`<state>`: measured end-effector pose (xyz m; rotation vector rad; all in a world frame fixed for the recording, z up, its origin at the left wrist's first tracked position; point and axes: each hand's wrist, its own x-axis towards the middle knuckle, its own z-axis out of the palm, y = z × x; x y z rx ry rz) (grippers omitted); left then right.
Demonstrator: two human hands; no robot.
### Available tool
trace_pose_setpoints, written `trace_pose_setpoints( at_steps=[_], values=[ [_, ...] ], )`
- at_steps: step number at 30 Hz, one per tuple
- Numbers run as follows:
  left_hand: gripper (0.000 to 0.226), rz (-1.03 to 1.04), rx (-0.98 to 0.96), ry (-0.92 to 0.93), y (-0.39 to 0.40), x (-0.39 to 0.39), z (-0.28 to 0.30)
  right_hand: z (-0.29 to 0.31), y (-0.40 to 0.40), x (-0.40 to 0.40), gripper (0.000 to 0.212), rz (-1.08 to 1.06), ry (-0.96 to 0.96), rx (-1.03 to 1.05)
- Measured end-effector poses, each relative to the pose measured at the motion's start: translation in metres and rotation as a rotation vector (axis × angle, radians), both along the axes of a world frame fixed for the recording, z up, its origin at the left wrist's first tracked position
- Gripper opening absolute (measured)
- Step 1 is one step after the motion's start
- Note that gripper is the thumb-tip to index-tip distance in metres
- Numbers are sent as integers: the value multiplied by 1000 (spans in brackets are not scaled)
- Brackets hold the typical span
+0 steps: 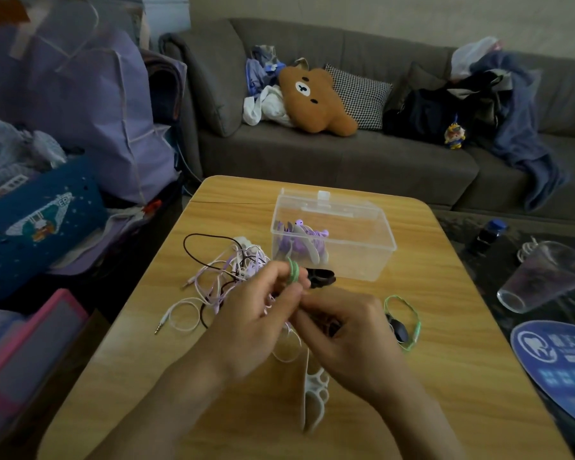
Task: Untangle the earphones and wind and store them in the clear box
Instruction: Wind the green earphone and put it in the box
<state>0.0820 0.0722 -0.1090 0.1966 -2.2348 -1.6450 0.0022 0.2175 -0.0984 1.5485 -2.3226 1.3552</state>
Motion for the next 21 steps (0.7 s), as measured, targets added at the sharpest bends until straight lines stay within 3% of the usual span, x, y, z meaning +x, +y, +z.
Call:
trace_pose_setpoints(
  at_steps=[2,4,9,12,17,19,21],
  values=[
    [36,-21,-225,-30,0,2,-2,1,5,-4,8,-46,0,-51],
    [47,-13,-324,-34,-1,2,-3,1,9,-7,7,-98,-31,-115],
    [48,96,-194,-45,-8,2,2,7,23,-19,14,-167,-71,-139],
    [48,103,108,-34,-15,3,10,13,32,-27,13,-208,-116,-83],
    [38,-101,761,-37,-15,6,23,8,27,-27,21,-282,-199,20],
    [38,-117,820,6,-17,6,23,3,22,-25,26,-267,-215,81],
    [43,-84,734,75,-21,6,21,3,20,-23,25,-227,-245,142]
  ],
)
